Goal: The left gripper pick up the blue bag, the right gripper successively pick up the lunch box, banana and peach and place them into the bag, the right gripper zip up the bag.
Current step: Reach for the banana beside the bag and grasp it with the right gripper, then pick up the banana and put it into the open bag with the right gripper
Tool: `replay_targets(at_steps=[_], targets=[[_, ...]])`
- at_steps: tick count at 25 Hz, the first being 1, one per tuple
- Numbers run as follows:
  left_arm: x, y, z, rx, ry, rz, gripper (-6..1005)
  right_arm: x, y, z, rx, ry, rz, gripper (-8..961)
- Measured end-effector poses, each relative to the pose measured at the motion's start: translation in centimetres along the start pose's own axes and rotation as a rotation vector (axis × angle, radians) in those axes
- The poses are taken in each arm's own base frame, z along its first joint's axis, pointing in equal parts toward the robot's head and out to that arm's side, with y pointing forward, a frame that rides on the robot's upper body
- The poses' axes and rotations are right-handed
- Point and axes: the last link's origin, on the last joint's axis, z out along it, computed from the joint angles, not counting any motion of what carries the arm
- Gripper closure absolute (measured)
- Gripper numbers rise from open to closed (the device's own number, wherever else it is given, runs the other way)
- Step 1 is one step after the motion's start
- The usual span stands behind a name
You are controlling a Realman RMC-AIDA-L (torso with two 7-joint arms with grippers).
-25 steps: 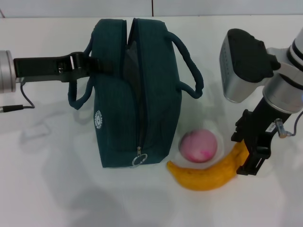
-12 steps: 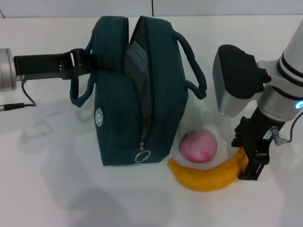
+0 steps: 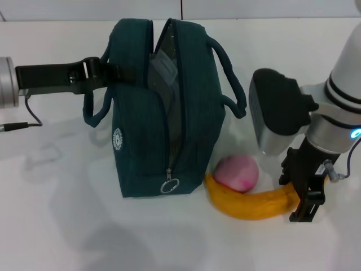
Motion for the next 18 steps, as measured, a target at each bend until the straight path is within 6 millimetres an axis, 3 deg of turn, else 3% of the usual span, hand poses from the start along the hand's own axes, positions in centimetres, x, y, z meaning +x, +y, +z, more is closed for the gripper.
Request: replay_targets(at_steps=[6, 12, 18], targets=[[0.0, -0.1, -0.2, 0.001, 0.000, -0.004, 970, -0.2, 0.2, 0.0, 0.013, 0.014, -0.014, 285], [-0.1, 0.0, -0.2, -0.002, -0.002, -0.006, 969, -0.2, 0.6, -0.4, -0.006, 0.036, -0.026, 392], [-0.3, -0.2, -0.6, -0.005, 0.011, -0.014, 970, -0.3, 1.4, -2.0, -0.022, 0.033, -0.060, 468]])
